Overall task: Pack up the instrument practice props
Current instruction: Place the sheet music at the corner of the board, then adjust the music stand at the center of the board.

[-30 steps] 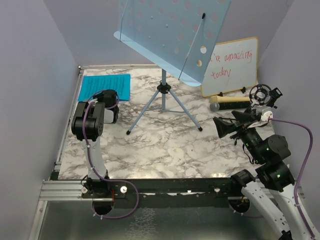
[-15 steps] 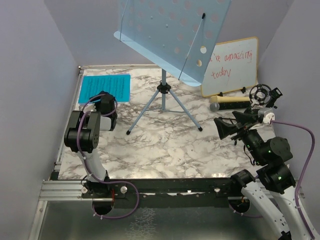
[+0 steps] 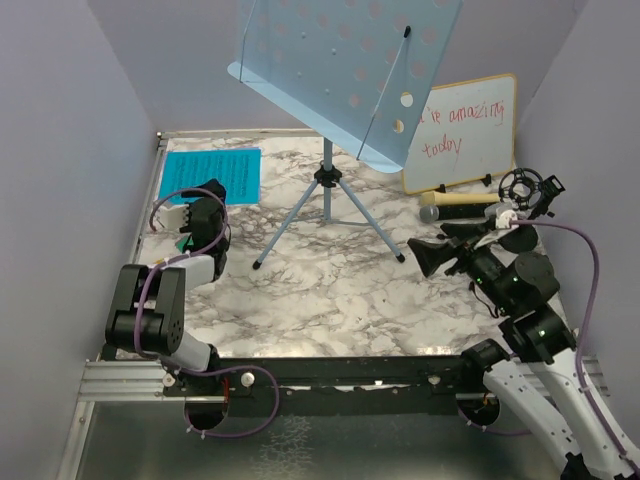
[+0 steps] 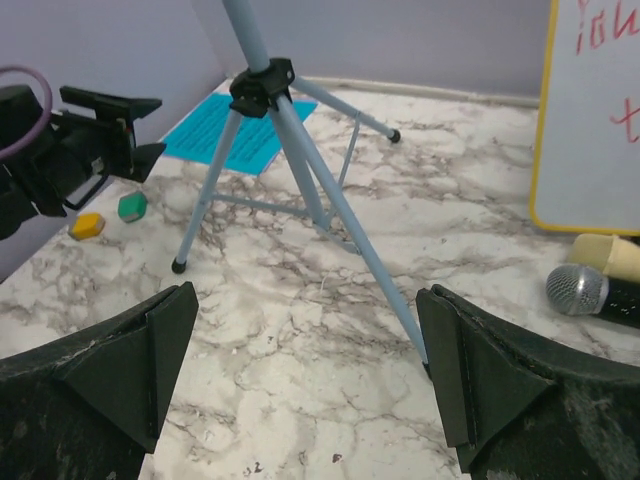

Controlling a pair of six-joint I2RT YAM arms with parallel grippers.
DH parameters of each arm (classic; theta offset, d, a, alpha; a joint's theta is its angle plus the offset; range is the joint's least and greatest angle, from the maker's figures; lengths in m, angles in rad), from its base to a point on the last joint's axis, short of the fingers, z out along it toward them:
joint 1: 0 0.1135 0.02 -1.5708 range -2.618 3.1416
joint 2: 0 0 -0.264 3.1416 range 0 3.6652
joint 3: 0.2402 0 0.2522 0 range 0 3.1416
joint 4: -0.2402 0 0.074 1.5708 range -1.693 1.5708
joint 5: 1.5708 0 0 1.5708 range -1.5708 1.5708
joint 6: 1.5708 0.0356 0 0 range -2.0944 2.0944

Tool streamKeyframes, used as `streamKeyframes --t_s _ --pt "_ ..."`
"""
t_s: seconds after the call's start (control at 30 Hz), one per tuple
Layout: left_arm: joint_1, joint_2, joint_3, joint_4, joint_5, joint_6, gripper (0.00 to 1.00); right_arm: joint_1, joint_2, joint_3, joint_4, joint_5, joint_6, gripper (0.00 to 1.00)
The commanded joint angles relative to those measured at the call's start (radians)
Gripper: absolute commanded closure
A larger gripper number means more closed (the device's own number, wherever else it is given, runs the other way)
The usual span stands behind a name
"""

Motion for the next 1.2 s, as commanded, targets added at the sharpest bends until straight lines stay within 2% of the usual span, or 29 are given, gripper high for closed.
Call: streamKeyframes --t_s 0.0,0.2,0.3,0.57,0.77,0.93,1.07,1.17 --pt "-0.002 -0.090 -0.034 0.030 0.344 0.332 0.25 0.004 0.054 -0.051 0.096 -0.088 0.034 0.00" --pt "-0.004 -0.188 -0.077 0.044 0.666 0.596 0.23 0.004 0.161 -0.081 0.199 -0.123 0.039 0.00" --pt "-0.005 -0.223 -0.109 0.086 0.768 0.673 0.23 0.004 0.237 -0.084 0.242 -0.137 0.037 0.00" --pt "-0.055 -0.160 -0.099 0.216 1.043 0.869 0.23 0.004 0.429 -0.099 0.395 -0.127 0.040 0.00" --pt "-0.105 -0.068 -0.052 0.265 1.172 0.917 0.24 0.004 0.527 -0.112 0.498 -0.125 0.067 0.00" --pt "-0.141 -0.018 -0.026 0.311 1.231 0.922 0.26 0.004 0.641 -0.128 0.558 -0.094 0.015 0.01" --pt "-0.165 0.000 -0.019 0.311 1.268 0.961 0.32 0.004 0.737 -0.128 0.602 -0.066 -0.019 0.03" --pt "-0.176 -0.005 -0.045 0.311 1.248 0.981 0.40 0.004 0.809 -0.120 0.623 -0.059 -0.027 0.03"
